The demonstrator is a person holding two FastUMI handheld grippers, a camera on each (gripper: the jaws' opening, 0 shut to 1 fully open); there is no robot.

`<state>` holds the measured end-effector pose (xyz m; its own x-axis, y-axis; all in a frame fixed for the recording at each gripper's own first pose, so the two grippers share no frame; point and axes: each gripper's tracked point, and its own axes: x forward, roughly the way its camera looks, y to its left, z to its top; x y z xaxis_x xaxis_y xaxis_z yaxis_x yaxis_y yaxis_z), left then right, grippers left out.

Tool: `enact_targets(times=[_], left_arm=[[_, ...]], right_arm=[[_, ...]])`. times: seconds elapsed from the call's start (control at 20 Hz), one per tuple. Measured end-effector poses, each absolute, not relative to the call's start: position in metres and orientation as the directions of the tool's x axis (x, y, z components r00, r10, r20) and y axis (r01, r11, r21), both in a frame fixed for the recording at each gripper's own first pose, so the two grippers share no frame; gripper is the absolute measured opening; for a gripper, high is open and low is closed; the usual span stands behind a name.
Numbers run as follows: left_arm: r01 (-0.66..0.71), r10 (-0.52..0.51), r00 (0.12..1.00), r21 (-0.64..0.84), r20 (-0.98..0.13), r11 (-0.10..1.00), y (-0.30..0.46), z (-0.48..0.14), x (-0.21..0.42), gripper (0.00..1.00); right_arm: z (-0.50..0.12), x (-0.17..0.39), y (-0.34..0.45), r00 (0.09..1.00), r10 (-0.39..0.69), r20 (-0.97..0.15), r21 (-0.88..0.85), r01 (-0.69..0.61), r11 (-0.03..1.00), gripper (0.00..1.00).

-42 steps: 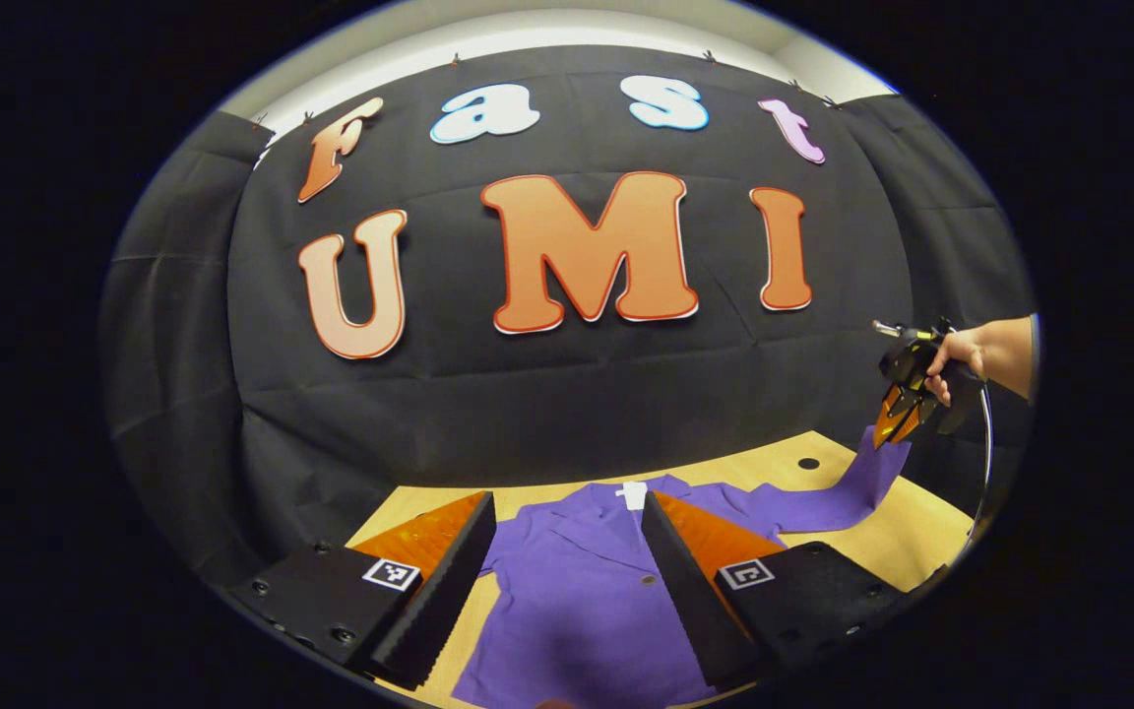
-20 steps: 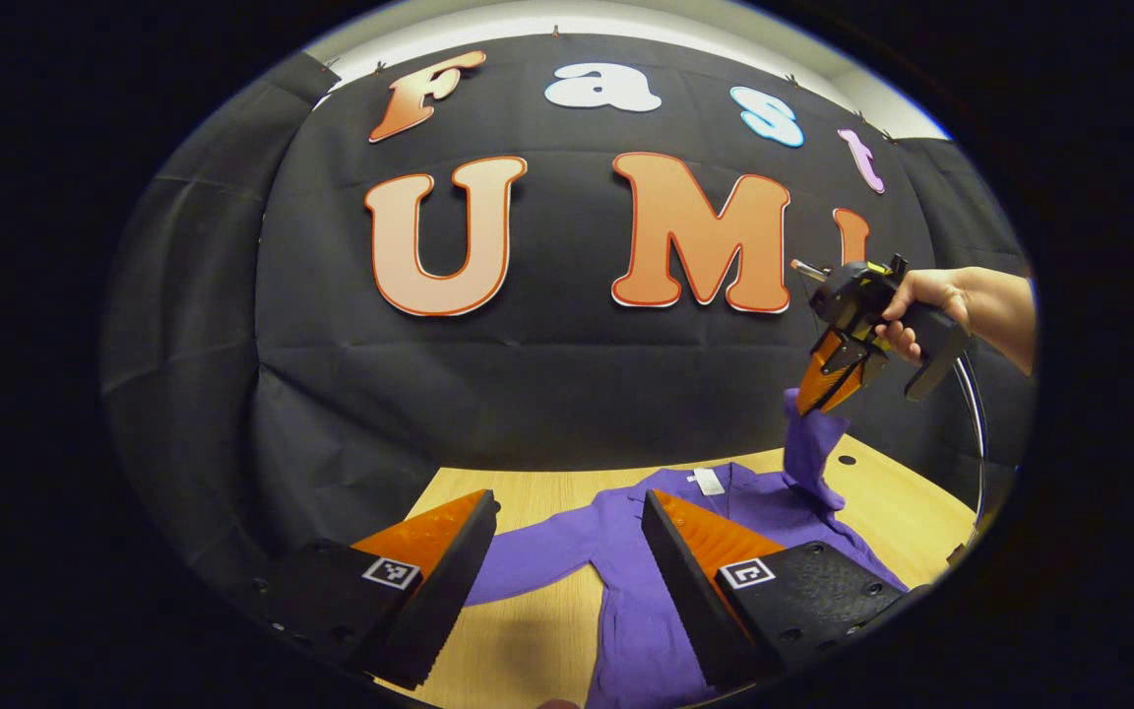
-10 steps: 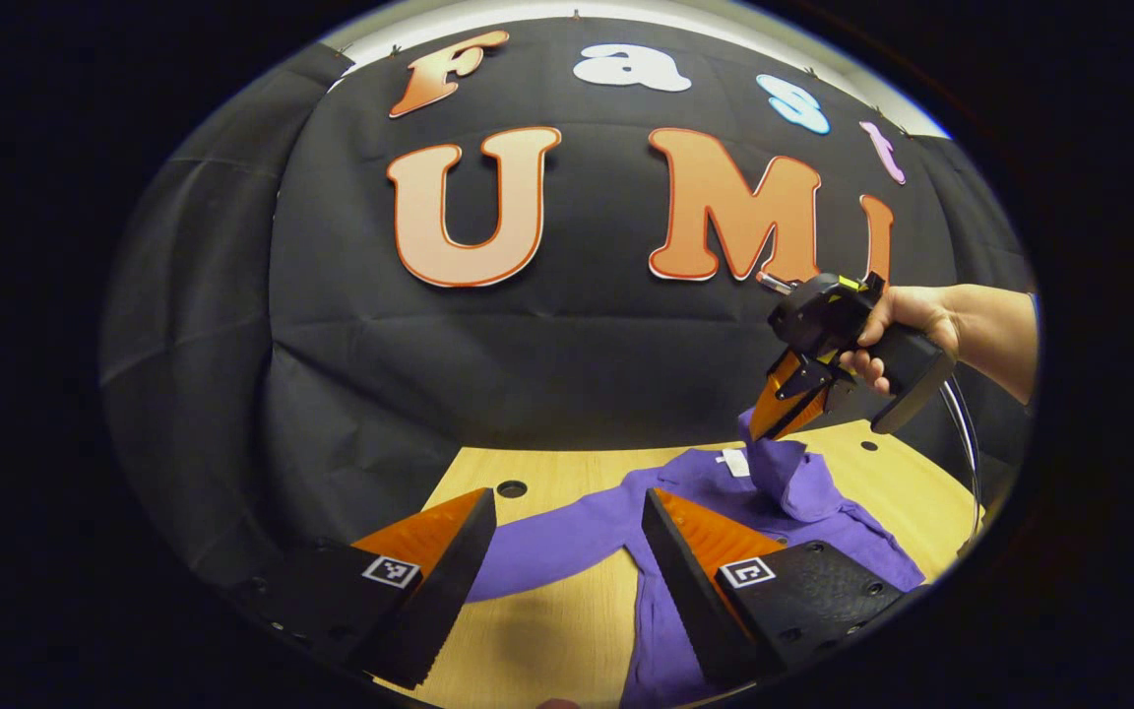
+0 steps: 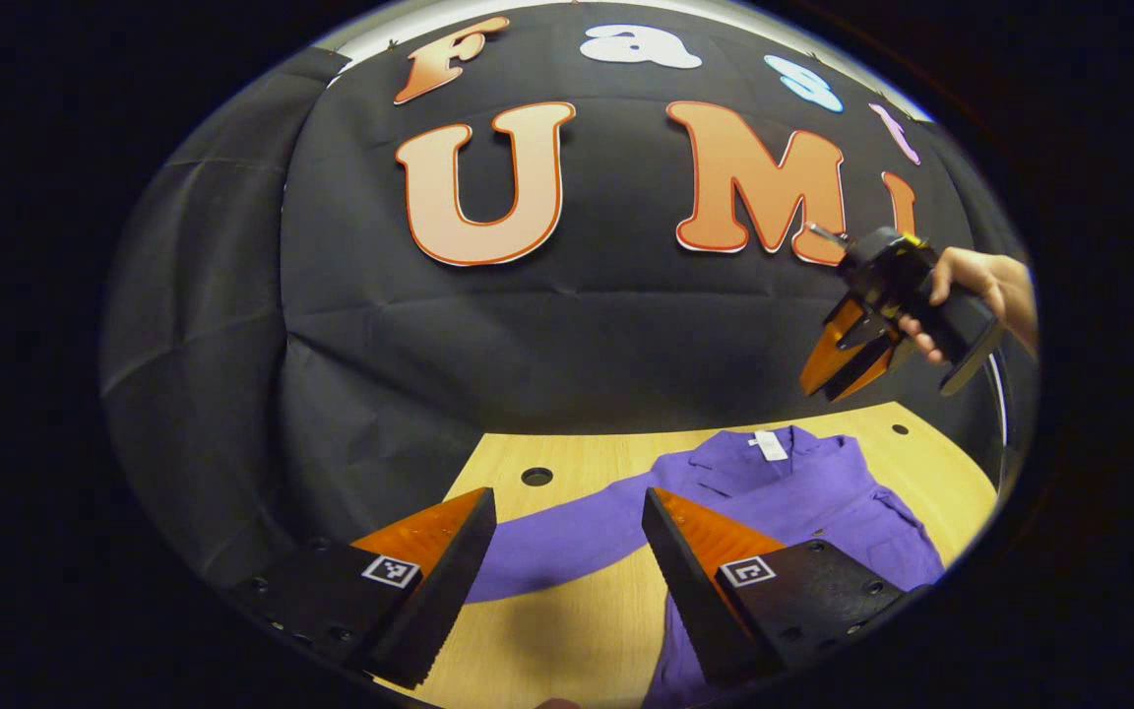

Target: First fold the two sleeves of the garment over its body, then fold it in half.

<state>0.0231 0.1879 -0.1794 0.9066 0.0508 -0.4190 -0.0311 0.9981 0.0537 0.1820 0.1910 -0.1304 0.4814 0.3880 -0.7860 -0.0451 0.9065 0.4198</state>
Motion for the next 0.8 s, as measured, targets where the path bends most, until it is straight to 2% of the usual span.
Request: enact_targets(times=[0.15,0.2,0.25,0.3,0.35,0.4,0.8], left_arm=[[-0.036,0.080,0.900,0.110,-0.428,0.993,0.201,-0.185,0.036,0.94],[-0.040,0.091,0.896,0.125,-0.434,0.991,0.207,-0.188,0.043,0.94],[-0.048,0.104,0.887,0.134,-0.450,0.990,0.214,-0.194,0.045,0.94],[-0.062,0.120,0.878,0.139,-0.463,0.988,0.223,-0.198,0.050,0.94],[-0.074,0.134,0.866,0.142,-0.481,0.987,0.231,-0.204,0.053,0.94],[-0.091,0.155,0.854,0.150,-0.497,0.985,0.239,-0.208,0.059,0.94],[-0.179,0.234,0.687,0.152,-0.688,0.972,0.288,-0.285,0.059,0.95]], right_arm=[[-0.112,0.176,0.160,0.560,0.351,-0.751,0.374,-0.077,0.924,0.59],[-0.104,0.171,0.150,0.584,0.342,-0.736,0.366,-0.082,0.927,0.68],[-0.096,0.167,0.140,0.607,0.339,-0.719,0.366,-0.084,0.927,0.82],[-0.089,0.163,0.131,0.629,0.334,-0.702,0.369,-0.080,0.926,0.82],[-0.080,0.160,0.120,0.659,0.325,-0.679,0.373,-0.072,0.925,0.96],[-0.075,0.156,0.110,0.683,0.312,-0.661,0.371,-0.064,0.926,0.93],[-0.015,0.123,0.019,0.852,0.156,-0.500,0.261,-0.024,0.965,0.95]])
